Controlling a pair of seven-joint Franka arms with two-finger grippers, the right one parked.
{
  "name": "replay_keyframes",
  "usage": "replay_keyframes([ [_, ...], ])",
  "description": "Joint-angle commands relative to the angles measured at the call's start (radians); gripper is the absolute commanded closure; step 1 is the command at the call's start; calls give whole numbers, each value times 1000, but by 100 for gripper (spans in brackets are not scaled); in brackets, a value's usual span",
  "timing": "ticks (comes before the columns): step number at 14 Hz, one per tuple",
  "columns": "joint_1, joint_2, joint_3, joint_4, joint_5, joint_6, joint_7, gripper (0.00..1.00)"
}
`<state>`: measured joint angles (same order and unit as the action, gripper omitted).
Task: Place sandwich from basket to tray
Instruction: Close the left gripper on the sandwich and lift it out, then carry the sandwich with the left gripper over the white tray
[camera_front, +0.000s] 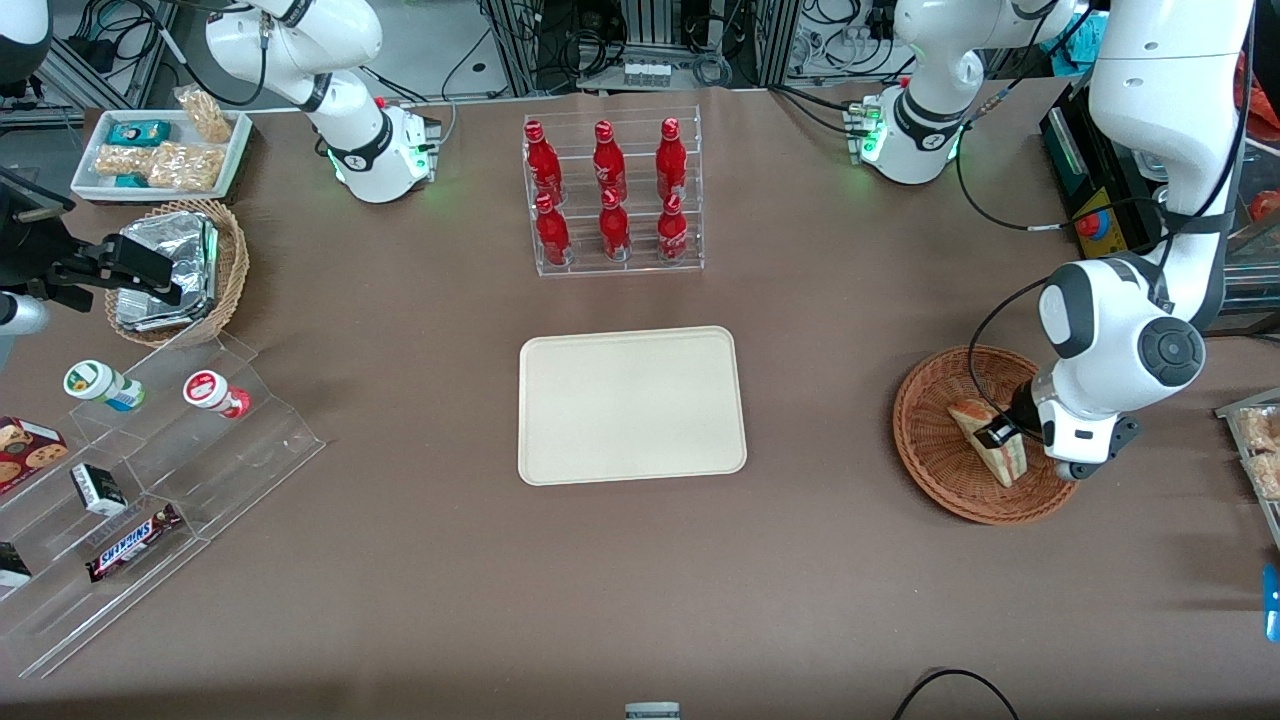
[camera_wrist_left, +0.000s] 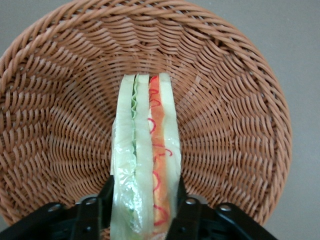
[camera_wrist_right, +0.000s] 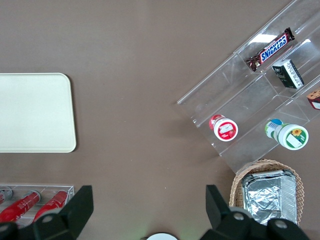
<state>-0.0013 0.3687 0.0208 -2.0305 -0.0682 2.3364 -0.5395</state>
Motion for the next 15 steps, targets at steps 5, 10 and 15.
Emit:
replay_keyframes([
  [5,-42,-129,-54,79,-4,-264,253,99],
  [10,-119,-68,-240,182,-21,-327,295,100],
  [15,-408,131,-239,390,-7,-264,-84,100],
])
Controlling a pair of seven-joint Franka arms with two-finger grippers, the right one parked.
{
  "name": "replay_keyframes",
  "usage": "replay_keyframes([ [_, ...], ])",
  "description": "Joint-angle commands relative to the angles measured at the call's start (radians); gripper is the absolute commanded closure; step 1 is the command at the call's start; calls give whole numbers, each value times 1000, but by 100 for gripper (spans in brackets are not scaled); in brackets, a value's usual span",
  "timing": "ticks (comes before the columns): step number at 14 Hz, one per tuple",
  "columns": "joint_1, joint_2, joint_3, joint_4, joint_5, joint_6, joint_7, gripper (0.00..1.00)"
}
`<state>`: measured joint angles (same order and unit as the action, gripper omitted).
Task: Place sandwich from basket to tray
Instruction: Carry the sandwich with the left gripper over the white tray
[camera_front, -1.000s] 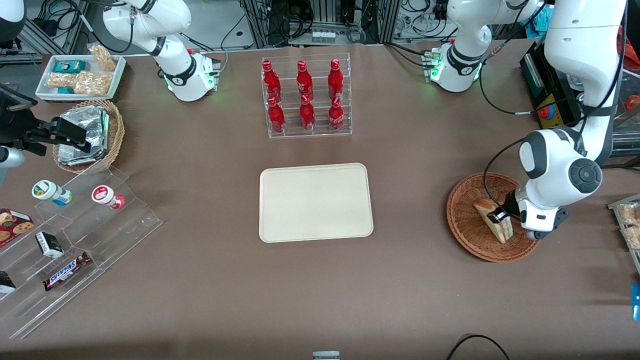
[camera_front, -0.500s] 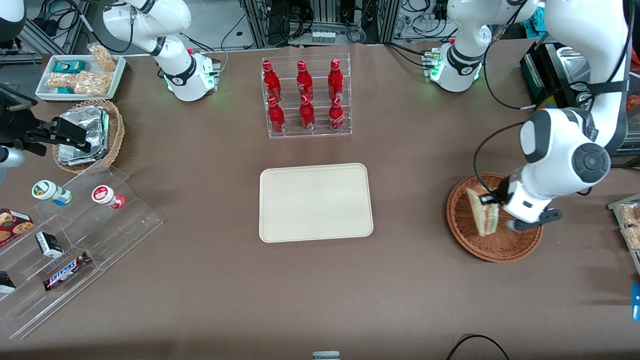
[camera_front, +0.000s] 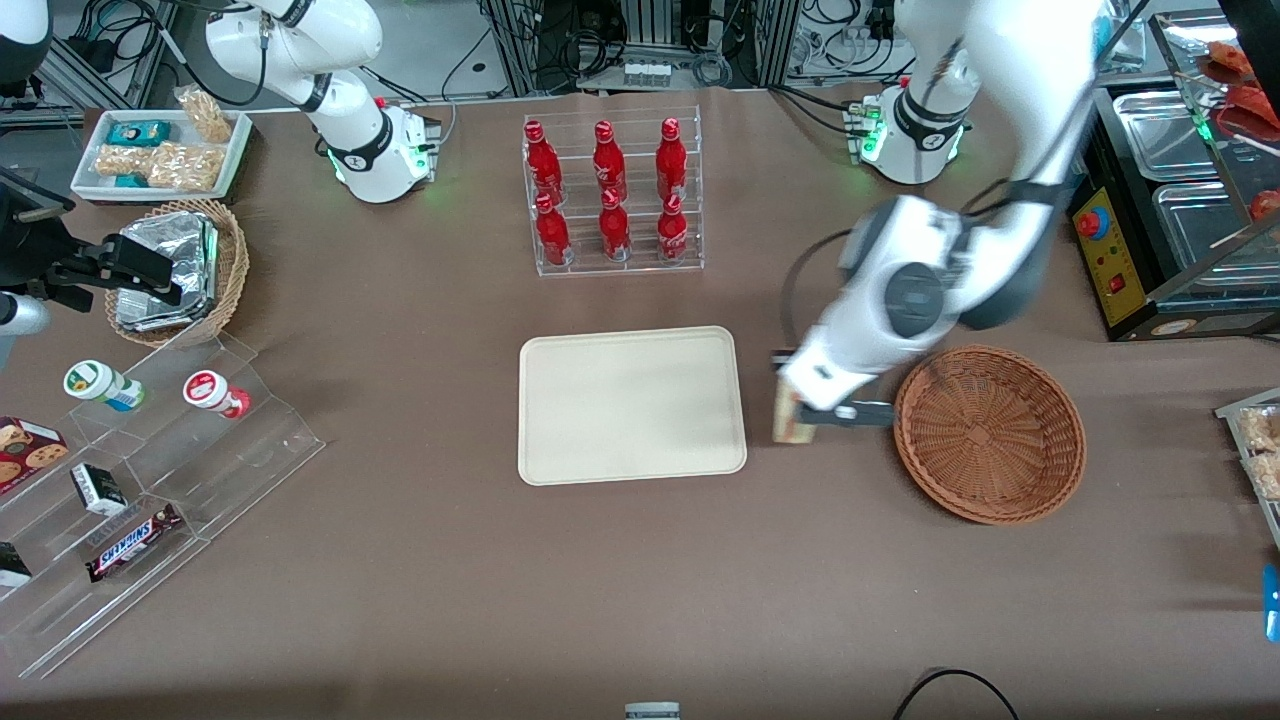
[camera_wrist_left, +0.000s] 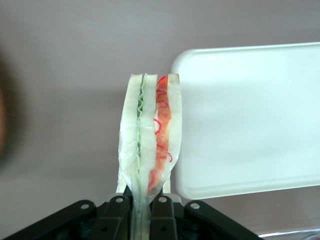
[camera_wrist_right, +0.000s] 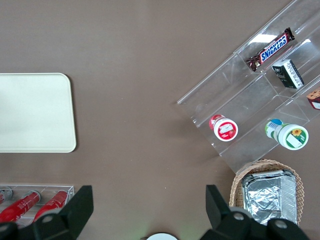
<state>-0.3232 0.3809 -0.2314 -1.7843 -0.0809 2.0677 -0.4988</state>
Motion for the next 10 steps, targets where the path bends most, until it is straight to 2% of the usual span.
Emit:
replay_keyframes([
  [1,-127,163,14,193,7,23,-182,100],
  [3,-218,249,20,284,36,48,-291,100],
  [6,-292,332,20,347,137,93,-470,100],
  [10,-326,400,18,356,150,219,-535,100],
])
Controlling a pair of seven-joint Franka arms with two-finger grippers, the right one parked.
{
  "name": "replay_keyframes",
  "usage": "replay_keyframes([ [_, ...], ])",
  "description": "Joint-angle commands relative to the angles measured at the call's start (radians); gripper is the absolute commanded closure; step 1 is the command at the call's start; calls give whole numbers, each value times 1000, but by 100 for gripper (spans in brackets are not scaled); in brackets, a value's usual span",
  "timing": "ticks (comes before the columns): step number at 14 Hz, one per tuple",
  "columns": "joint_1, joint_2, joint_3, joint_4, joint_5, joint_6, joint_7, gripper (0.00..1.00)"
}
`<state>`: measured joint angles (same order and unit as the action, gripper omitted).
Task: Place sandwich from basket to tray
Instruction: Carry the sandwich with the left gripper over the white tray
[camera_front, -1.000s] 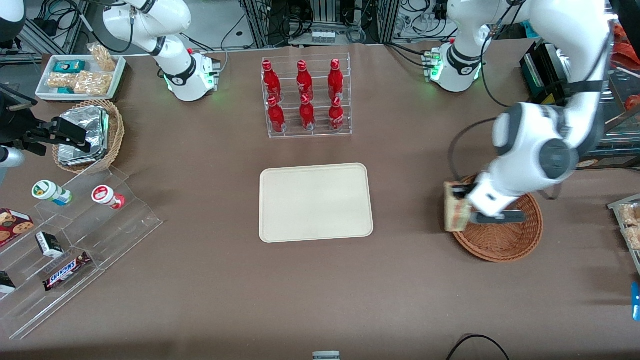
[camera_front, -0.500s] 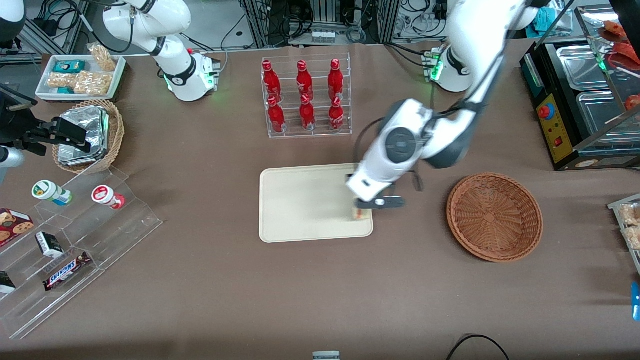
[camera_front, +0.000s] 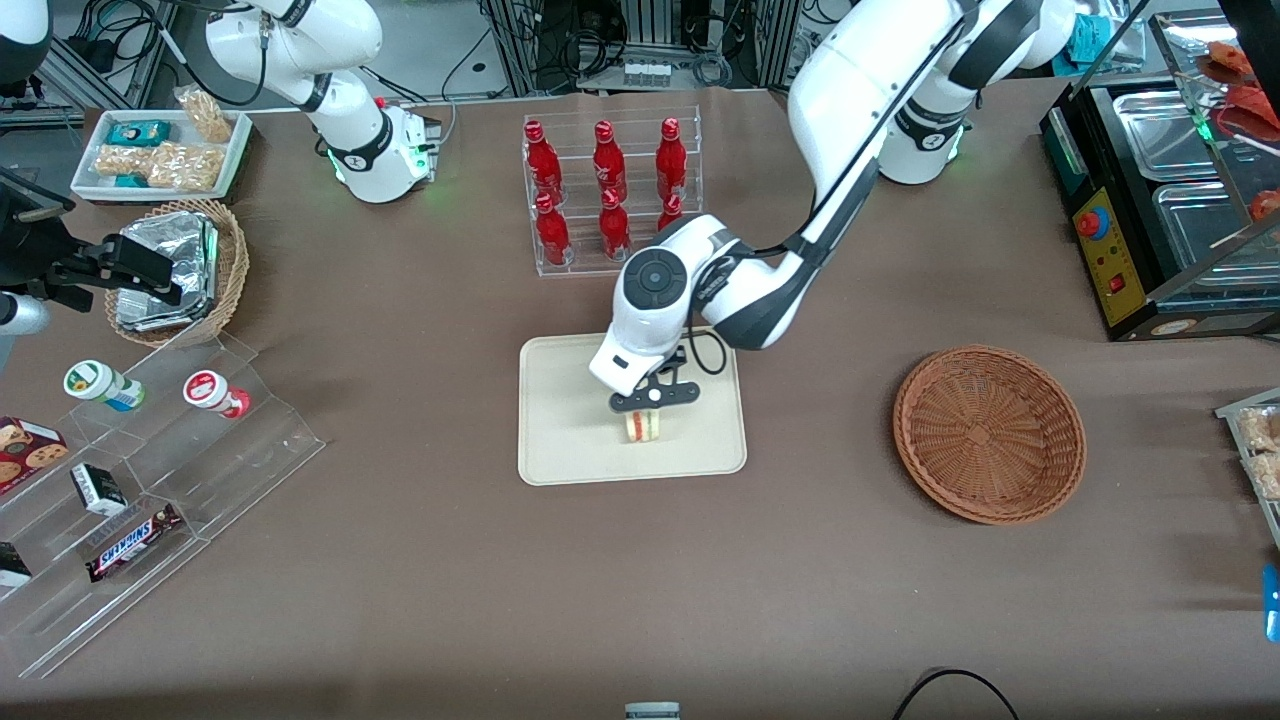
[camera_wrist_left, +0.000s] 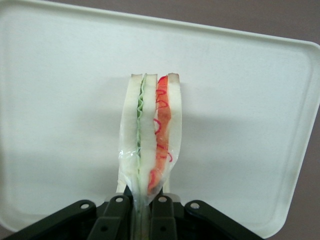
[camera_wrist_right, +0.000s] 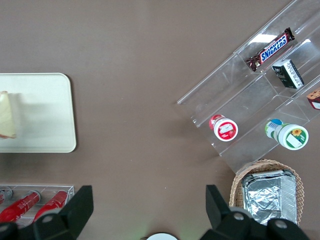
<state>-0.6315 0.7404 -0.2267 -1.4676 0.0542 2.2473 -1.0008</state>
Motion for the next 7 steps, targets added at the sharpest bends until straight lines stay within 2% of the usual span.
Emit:
replay_keyframes([
  [1,-20,54,12,36,12,75,-33,100],
  [2,-22,60,12,32,4,99,-35,94],
  [3,-22,62,10,32,-2,110,-38,58],
  [4,-19,59,10,33,-2,110,-38,1],
  [7,-13,25,13,32,16,94,-18,0],
])
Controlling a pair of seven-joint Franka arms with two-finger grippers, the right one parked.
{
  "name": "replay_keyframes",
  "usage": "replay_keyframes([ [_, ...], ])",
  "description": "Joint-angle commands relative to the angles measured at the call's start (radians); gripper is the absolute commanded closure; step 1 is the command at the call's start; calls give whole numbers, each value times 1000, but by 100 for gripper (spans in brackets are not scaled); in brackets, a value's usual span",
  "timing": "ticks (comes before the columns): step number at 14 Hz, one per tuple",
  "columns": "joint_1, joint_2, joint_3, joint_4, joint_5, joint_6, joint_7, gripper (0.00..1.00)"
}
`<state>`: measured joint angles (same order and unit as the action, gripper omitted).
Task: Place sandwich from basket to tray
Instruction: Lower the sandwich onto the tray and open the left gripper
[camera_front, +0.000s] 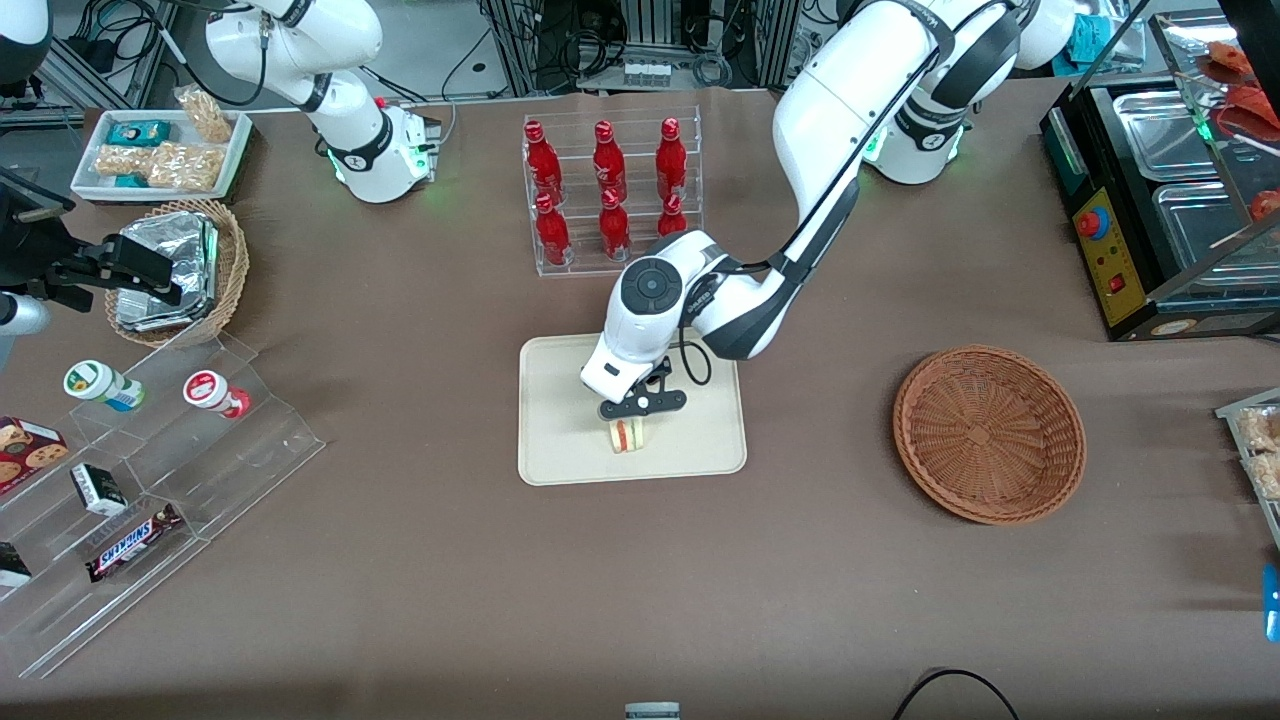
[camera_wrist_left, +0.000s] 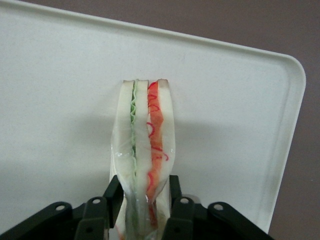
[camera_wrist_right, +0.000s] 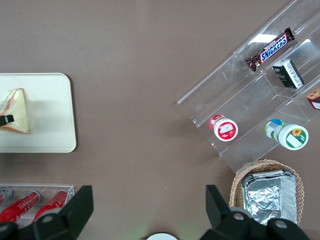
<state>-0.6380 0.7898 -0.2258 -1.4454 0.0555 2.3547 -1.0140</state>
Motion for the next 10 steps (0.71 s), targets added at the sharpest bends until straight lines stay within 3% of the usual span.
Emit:
replay_keyframes([
  [1,-5,-55,16,4,17,-40,8,0],
  [5,21,-209,48,-38,21,-276,119,0],
  [10,150,-339,62,-107,21,-491,211,0],
])
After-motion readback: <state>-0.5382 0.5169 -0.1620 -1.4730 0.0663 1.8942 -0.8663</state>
